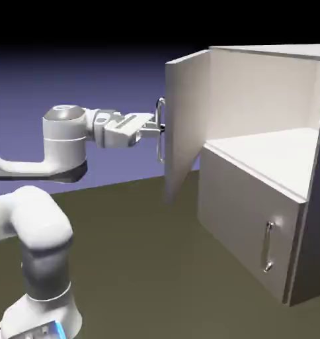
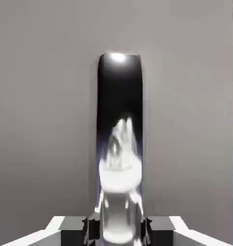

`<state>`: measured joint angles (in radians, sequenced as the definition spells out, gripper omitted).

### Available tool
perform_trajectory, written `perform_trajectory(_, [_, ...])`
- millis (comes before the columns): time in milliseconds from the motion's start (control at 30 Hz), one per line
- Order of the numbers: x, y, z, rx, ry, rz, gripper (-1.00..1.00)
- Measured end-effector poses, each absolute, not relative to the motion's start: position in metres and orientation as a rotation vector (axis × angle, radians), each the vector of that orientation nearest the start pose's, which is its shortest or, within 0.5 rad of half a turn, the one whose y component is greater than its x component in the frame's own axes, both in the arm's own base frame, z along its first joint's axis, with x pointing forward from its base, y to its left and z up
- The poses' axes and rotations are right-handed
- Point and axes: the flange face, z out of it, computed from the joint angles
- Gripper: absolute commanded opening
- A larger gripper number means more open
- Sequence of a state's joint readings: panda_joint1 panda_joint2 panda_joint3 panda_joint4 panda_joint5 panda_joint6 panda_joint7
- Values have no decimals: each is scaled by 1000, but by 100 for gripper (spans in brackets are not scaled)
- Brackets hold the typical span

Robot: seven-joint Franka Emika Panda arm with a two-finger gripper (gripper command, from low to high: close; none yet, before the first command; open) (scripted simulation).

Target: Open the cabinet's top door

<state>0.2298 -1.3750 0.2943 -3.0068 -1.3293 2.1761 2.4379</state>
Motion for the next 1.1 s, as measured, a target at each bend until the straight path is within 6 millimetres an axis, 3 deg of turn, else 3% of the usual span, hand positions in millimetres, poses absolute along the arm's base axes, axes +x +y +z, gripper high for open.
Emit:
perform_trajectory(300, [180,145,518,-1543,1640,-2252,-100])
perform_trajectory(600, [152,234,518,-1439,1870,-2340,-100])
perform_trajectory(1100, [142,375,518,-1237,2225,-2447,-100])
